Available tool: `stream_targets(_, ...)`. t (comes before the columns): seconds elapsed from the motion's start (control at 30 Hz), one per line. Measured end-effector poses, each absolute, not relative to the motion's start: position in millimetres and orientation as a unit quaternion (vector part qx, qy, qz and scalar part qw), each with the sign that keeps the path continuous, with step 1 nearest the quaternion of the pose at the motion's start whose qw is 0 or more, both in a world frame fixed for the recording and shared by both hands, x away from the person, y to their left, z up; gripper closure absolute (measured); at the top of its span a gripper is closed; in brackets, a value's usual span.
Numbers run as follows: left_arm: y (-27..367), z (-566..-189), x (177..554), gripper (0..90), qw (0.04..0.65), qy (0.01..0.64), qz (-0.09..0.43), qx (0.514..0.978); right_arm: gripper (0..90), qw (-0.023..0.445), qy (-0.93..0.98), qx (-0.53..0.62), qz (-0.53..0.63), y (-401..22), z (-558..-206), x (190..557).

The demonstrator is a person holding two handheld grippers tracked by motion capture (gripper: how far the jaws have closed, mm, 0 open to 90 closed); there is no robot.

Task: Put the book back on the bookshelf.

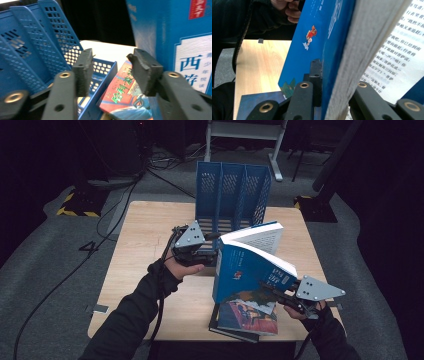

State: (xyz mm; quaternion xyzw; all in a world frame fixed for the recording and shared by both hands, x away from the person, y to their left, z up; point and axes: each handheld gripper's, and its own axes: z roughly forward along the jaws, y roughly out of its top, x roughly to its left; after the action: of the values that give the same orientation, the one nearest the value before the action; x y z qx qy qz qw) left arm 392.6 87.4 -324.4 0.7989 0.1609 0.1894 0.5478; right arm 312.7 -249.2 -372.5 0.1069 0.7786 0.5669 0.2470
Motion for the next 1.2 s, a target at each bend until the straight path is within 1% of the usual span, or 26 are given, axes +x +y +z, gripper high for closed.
stream_targets(0.07, 90, -324, 389, 45.6, 0.542, 0.165, 0.193, 0.801, 78.1, 0.248, 0.779, 0.104, 0.566, -249, -373, 310)
stream_targets(0.17, 95, -325, 385, 42.8, 0.537, 0.168, 0.196, 0.803, 78.0, 0.249, 0.781, 0.099, 0.564, -248, -372, 308)
stream_targets(0.3, 100, -330, 378, 42.6, 0.533, 0.17, 0.194, 0.806, 77.9, 0.251, 0.781, 0.097, 0.564, -248, -373, 306)
stream_targets(0.33, 101, -331, 377, 40.7, 0.53, 0.17, 0.193, 0.808, 77.9, 0.251, 0.781, 0.095, 0.564, -248, -373, 305)
stream_targets(0.37, 103, -333, 375, 38.4, 0.528, 0.168, 0.188, 0.811, 77.9, 0.252, 0.781, 0.094, 0.564, -248, -373, 304)
stream_targets(0.47, 110, -342, 367, 38.4, 0.524, 0.172, 0.173, 0.816, 77.9, 0.253, 0.782, 0.09, 0.563, -247, -373, 302)
stream_targets(0.6, 117, -351, 362, 35.5, 0.513, 0.173, 0.162, 0.825, 77.8, 0.249, 0.78, 0.089, 0.566, -247, -374, 301)
stream_targets(0.67, 119, -356, 360, 34.4, 0.512, 0.173, 0.146, 0.828, 77.8, 0.251, 0.781, 0.089, 0.565, -246, -374, 300)
stream_targets(0.8, 118, -367, 355, 31.3, 0.506, 0.159, 0.124, 0.839, 77.7, 0.25, 0.781, 0.09, 0.566, -246, -374, 300)
stream_targets(0.97, 111, -380, 352, 31.1, 0.509, 0.134, 0.088, 0.845, 77.6, 0.252, 0.782, 0.087, 0.564, -246, -374, 299)
stream_targets(1.03, 109, -381, 351, 31.3, 0.51, 0.132, 0.086, 0.845, 77.6, 0.253, 0.782, 0.087, 0.563, -246, -374, 299)
stream_targets(1.2, 90, -391, 347, 33.0, 0.517, 0.12, 0.075, 0.844, 77.4, 0.25, 0.782, 0.085, 0.564, -246, -374, 298)
